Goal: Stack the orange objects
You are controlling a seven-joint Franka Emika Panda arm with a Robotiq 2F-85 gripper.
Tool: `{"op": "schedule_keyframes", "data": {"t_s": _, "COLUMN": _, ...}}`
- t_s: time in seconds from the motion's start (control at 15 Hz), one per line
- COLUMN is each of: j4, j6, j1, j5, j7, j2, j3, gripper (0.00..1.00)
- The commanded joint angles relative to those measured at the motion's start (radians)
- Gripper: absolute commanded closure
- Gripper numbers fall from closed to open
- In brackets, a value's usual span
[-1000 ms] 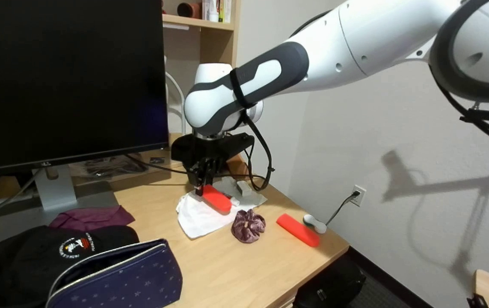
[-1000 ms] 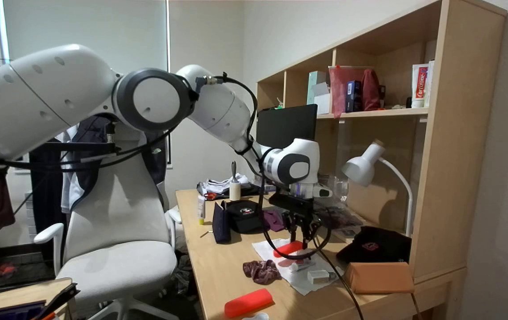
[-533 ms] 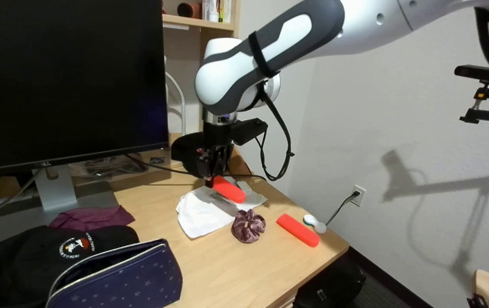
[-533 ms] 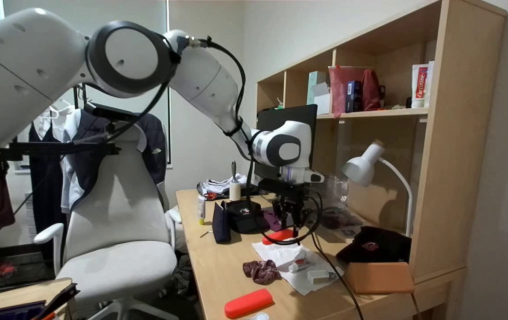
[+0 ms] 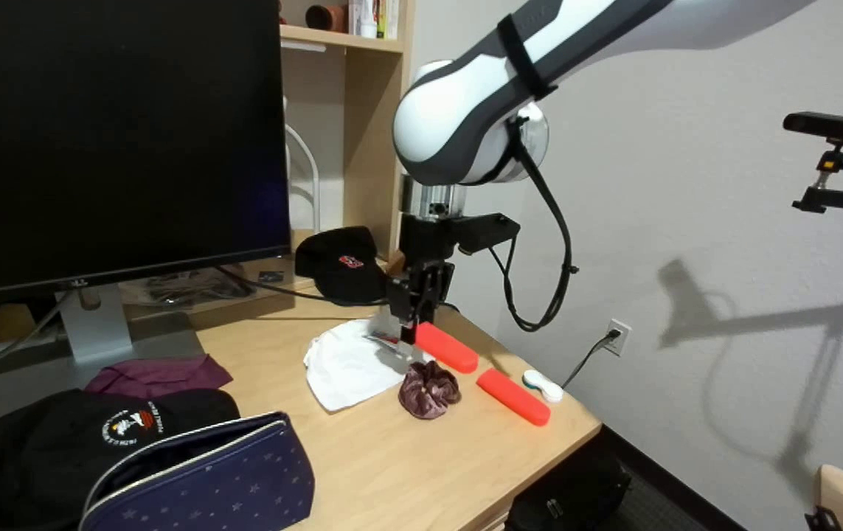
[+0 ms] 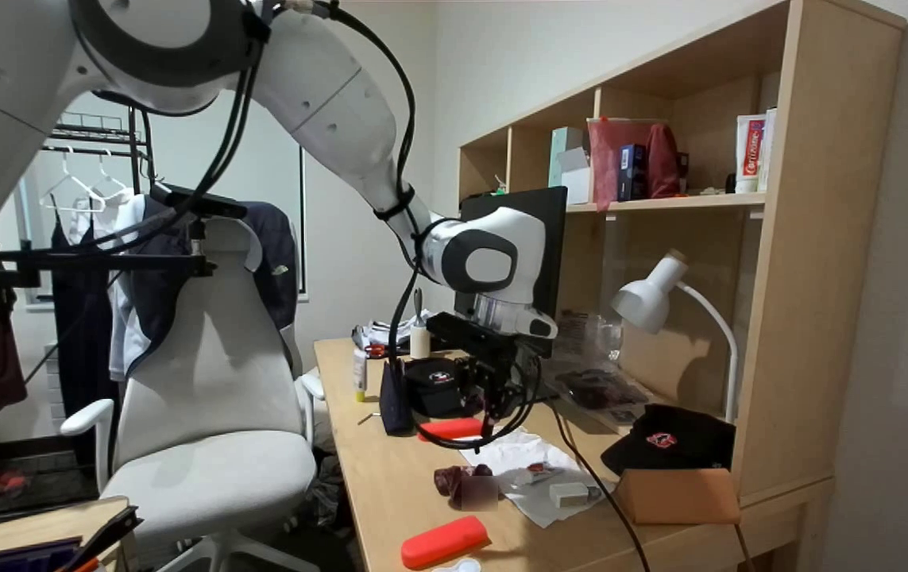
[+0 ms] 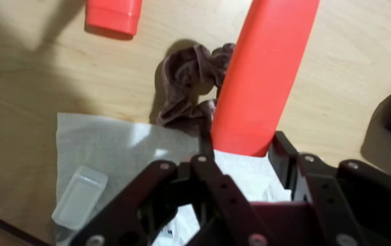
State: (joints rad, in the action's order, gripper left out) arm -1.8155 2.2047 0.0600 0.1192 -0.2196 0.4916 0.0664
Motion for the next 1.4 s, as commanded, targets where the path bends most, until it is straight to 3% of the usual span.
{"op": "schedule_keyframes", "data": {"t_s": 0.0, "j4": -0.153, "j6": 0.048, "j1": 0.057, "j5": 0.11, "j7": -0.066, "j2": -0.08, "j3": 0.02, "gripper": 0.8}}
{"op": "schedule_keyframes", "data": {"t_s": 0.33, "j4": -0.253, "j6": 0.078, "j1": 0.094, "j5": 0.198, "j7": -0.114, "j2": -0.125, "j3": 0.004, "gripper": 0.8}}
{"op": "schedule_keyframes", "data": {"t_s": 0.8, "j4": -0.298, "j6": 0.101, "j1": 0.084, "j5": 0.142, "j7": -0.1, "j2": -0.134, "j3": -0.041, "gripper": 0.8}}
{"op": "schedule_keyframes", "data": {"t_s": 1.33, "j4": -0.336, "j6": 0.201, "j1": 0.065, "j5": -0.015, "j7": -0.078, "j2": -0.11, "j3": -0.071, "gripper": 0.8}}
